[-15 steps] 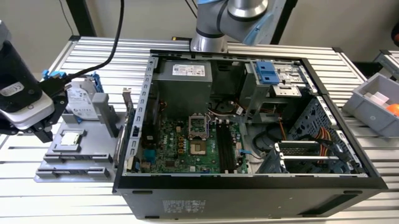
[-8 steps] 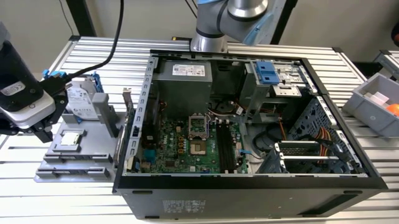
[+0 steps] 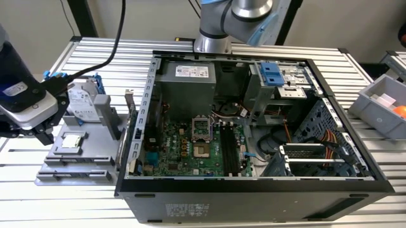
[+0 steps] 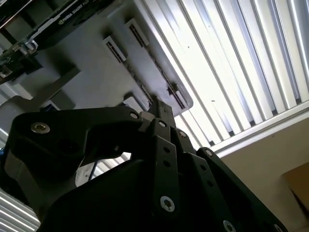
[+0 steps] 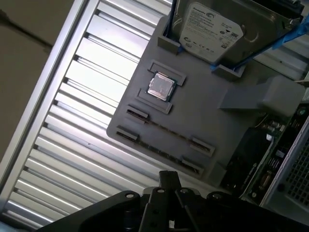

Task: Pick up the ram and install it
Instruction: 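Pick up the ram and move it above insertion slot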

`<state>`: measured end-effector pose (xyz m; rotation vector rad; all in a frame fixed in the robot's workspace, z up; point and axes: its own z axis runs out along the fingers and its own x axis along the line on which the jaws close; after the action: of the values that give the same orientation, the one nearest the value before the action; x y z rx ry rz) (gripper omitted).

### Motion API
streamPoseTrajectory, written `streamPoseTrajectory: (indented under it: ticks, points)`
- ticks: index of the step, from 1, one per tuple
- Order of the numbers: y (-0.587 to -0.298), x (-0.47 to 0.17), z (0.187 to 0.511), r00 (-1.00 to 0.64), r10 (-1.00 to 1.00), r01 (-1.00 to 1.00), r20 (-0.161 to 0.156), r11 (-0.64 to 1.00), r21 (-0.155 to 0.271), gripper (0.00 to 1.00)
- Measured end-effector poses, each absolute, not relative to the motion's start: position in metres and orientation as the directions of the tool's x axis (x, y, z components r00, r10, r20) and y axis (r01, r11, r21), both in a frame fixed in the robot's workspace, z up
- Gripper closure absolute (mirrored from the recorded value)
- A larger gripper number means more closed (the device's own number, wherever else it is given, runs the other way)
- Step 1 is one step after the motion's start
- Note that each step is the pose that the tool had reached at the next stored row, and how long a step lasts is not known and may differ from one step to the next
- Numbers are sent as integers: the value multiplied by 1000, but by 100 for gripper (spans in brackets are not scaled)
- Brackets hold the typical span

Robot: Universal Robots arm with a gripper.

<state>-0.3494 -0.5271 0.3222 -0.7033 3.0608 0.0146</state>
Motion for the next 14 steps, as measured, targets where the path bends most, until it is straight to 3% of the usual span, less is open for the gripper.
streamPoseTrajectory:
  ticks: [14]
  points:
    - [-527,-349,322,-852,-523,-523,-3,852,9,100]
